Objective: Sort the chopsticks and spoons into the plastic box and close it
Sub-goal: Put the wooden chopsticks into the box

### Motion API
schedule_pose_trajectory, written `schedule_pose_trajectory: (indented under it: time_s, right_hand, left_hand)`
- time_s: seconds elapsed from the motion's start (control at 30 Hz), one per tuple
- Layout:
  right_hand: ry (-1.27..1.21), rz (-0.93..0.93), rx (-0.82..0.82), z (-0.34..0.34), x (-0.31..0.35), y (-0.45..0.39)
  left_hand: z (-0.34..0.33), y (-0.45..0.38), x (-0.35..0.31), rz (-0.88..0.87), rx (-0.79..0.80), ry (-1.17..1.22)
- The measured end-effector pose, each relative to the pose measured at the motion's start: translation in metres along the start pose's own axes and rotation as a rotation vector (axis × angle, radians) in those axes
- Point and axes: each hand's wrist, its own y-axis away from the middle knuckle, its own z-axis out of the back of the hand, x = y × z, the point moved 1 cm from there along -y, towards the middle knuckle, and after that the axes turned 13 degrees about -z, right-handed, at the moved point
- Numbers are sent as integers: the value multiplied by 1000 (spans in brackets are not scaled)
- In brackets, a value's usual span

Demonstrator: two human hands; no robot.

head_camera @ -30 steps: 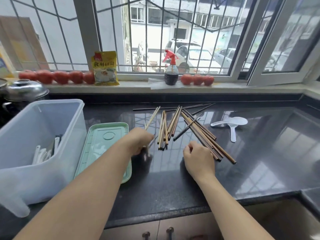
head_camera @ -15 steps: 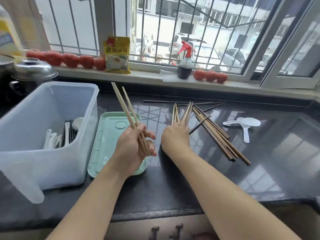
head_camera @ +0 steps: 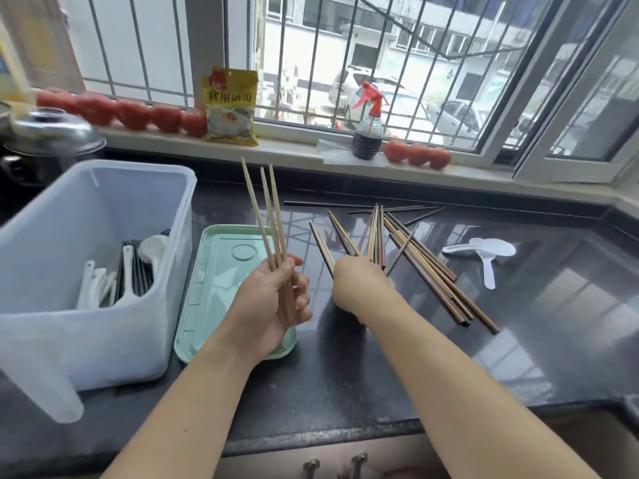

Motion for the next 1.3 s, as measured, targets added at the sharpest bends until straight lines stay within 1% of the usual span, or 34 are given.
schedule_pose_trajectory:
  time_s: [0.13, 0.17, 0.27, 0.37, 0.4, 0.47, 0.5, 0.53, 0.57, 0.63, 0.73, 0.8, 0.87, 0.9, 0.93, 1.0, 1.07, 1.13, 1.2, 1.27, 1.3]
  right_hand:
    - [-80, -76, 157, 0, 0, -4]
    - [-109, -93, 170, -1, -2, -2]
    - [-149, -104, 115, -7, -5, 9]
    - [-240, -133, 77, -12, -11, 17]
    - [-330, -145, 56, -12, -16, 19]
    - [-673, -146, 2, -11, -25, 27]
    - [-870, -118, -29, -10, -26, 36]
    - [-1015, -62, -42, -9, -22, 47]
    - [-1084, 10, -31, -10, -16, 58]
    - [-1103, 120, 21, -20, 0, 70]
    - [-1103, 103, 21, -35, 10, 67]
    - [-1155, 105, 41, -38, 6, 62]
    - [-1187, 161, 84, -39, 1, 60]
    - [-1193, 190, 88, -38, -4, 60]
    - [-1191, 198, 58, -38, -11, 58]
    - [-1214, 135, -94, -39, -31, 55]
    - [-1318, -21, -251, -39, -56, 46]
    - [-1361, -161, -342, -40, -80, 32]
    - [-1310, -215, -360, -39, -96, 16]
    - [-1207, -236, -334, -36, -106, 5]
    - [-1155, -235, -317, -34, -110, 2]
  left_hand:
    - [-1, 0, 0, -38, -30, 31]
    - [-1, 0, 0, -46, -42, 57]
    - [0, -1, 0, -50, -78, 120]
    - [2, -2, 2, -40, -110, 104]
    - [3, -3, 4, -34, -117, 93]
    - [3, -4, 6, -25, -122, 64]
    - [3, -5, 6, -24, -116, 55]
    - [2, -5, 7, -26, -95, 49]
    - [0, -4, 7, -31, -61, 47]
    - [-3, -1, 6, -43, 10, 65]
    - [-6, 2, 3, -51, 39, 141]
    - [-5, 4, 3, -62, 67, 121]
    - [-5, 5, 2, -68, 86, 98]
    - [-6, 6, 2, -78, 92, 89]
    - [-6, 7, 2, -107, 104, 71]
    - [-11, 9, 1, -207, 139, -12]
    - [-21, 7, -1, -314, 168, -152]
    - [-35, 4, 2, -381, 203, -276]
    - [-49, 3, 15, -374, 239, -431]
    - [-56, 4, 41, -333, 258, -650]
    - [-56, 5, 52, -314, 242, -734]
